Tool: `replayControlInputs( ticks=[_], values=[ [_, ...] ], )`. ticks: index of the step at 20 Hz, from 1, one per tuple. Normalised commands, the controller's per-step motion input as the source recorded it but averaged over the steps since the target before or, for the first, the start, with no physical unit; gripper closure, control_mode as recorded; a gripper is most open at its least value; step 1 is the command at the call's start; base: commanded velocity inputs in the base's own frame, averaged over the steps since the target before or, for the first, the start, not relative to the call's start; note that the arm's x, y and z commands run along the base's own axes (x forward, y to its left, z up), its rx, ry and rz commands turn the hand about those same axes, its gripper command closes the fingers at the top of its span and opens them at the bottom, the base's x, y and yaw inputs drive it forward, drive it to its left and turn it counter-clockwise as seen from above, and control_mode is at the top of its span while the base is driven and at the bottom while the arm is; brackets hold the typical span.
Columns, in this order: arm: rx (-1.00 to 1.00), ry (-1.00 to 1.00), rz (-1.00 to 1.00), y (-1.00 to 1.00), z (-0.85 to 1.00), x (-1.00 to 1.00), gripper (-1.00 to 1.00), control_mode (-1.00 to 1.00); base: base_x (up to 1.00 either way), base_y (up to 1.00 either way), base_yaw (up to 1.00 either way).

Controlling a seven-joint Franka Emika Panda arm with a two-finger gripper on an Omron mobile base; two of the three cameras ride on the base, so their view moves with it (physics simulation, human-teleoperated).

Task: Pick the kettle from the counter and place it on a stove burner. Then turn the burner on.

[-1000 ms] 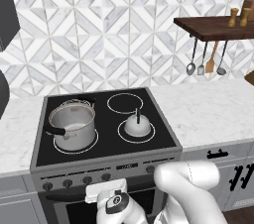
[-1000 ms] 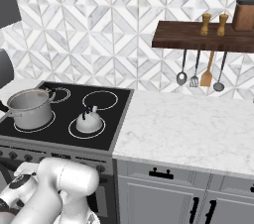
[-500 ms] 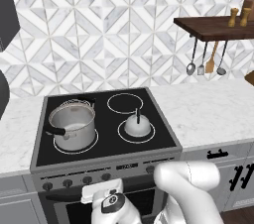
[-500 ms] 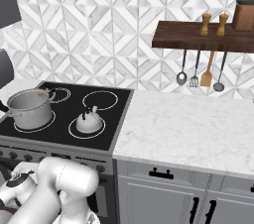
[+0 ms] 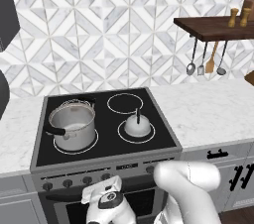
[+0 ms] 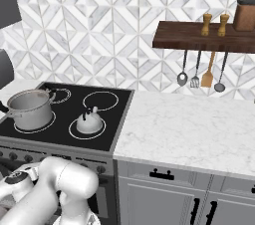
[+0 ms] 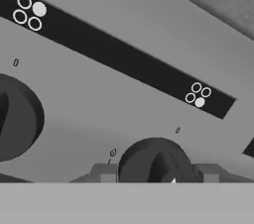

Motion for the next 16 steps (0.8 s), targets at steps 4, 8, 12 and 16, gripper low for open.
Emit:
replayControlInputs(
  ticks=[4,8,12,16],
  values=[
    [-0.23,0.15,0.0,0.15,0.0,0.21,1.0,-1.0,0.0,0.0,0.0],
    [-0.23,0.15,0.0,0.16,0.0,0.2,1.0,-1.0,0.0,0.0,0.0],
    [-0.23,0.16,0.0,0.17,0.0,0.2,1.0,-1.0,0.0,0.0,0.0],
    [-0.24,0.12,0.0,0.18,0.0,0.13,1.0,-1.0,0.0,0.0,0.0]
  ],
)
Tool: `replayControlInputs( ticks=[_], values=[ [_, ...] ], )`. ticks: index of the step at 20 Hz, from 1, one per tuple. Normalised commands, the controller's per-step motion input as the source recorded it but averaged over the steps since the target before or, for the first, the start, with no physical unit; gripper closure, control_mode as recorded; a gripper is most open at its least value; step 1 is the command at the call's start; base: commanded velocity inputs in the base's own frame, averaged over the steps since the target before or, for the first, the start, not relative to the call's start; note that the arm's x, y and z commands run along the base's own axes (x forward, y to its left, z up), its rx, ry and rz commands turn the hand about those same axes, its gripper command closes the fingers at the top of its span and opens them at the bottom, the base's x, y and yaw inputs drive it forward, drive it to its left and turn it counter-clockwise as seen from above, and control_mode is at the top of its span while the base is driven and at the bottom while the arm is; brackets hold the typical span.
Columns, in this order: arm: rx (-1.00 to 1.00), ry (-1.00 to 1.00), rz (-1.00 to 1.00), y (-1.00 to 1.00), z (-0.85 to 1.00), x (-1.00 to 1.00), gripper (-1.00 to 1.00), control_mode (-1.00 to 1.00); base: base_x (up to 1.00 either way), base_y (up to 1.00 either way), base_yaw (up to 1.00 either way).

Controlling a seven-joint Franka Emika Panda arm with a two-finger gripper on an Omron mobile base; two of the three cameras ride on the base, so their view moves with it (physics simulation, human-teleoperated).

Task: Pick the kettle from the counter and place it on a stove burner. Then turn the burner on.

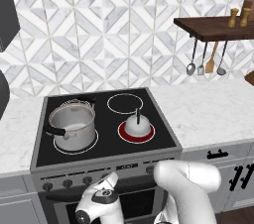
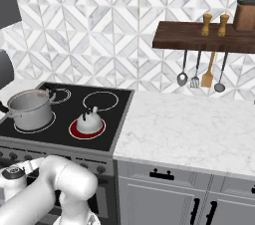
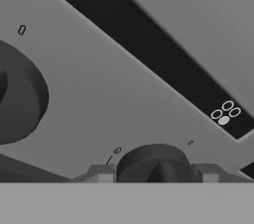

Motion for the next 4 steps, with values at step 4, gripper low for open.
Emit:
replayControlInputs(
  ticks=[4],
  values=[
    [-0.25,0.05,0.05,0.23,-0.02,-0.02,1.0,-1.0,0.0,0.0,0.0]
  ],
)
